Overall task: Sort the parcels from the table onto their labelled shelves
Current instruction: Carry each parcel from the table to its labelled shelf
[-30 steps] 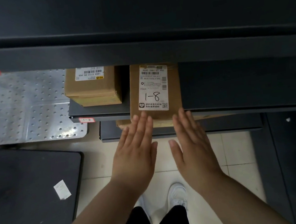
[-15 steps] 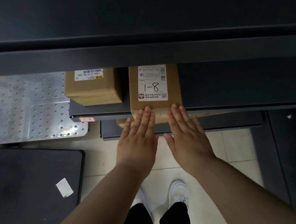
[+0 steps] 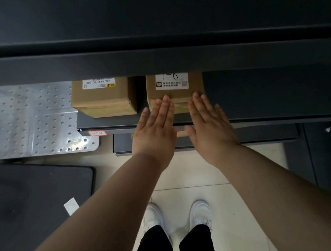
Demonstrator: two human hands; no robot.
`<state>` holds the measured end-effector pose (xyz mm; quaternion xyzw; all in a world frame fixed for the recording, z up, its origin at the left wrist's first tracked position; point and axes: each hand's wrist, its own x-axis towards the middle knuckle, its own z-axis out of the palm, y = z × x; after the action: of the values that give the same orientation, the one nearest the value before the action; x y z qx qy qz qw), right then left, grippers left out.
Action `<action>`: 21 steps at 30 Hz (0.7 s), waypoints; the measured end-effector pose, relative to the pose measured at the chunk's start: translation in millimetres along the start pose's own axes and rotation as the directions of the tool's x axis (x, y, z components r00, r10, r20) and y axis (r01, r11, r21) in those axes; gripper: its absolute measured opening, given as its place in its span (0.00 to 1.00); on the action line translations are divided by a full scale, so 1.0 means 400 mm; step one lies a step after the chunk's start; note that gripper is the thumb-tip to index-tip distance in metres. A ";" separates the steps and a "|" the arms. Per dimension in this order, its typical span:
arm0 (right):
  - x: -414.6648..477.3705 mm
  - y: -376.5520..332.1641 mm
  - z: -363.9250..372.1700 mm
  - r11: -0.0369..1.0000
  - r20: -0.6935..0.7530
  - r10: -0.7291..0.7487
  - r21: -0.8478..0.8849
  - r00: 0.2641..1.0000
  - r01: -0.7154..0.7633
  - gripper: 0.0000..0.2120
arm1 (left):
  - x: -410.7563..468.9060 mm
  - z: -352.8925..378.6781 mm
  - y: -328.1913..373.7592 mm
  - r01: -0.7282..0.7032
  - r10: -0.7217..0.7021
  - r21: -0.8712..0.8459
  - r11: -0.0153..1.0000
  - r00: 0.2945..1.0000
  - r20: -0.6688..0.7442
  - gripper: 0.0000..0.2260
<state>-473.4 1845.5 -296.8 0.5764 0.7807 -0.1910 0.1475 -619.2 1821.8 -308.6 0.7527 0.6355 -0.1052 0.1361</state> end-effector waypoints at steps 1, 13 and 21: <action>-0.004 -0.001 -0.002 1.000 -0.001 0.000 0.010 1.000 0.000 0.29 | -0.002 -0.001 0.000 -0.004 0.004 -0.007 1.000 1.000 -0.004 0.26; -0.252 -0.097 0.052 0.996 -0.189 0.037 0.091 0.981 -0.020 0.29 | -0.253 0.032 -0.072 -0.079 0.066 -0.063 0.995 0.981 -0.182 0.25; -0.490 -0.204 -0.059 0.969 -0.429 0.245 0.125 0.869 -0.212 0.27 | -0.381 -0.163 -0.084 -0.236 0.216 -0.031 0.971 0.927 -0.306 0.25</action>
<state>-494.5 1669.9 -177.4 0.6979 0.7124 -0.0655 -0.0334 -679.1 1707.7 -199.2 0.8230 0.5611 0.0483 0.0747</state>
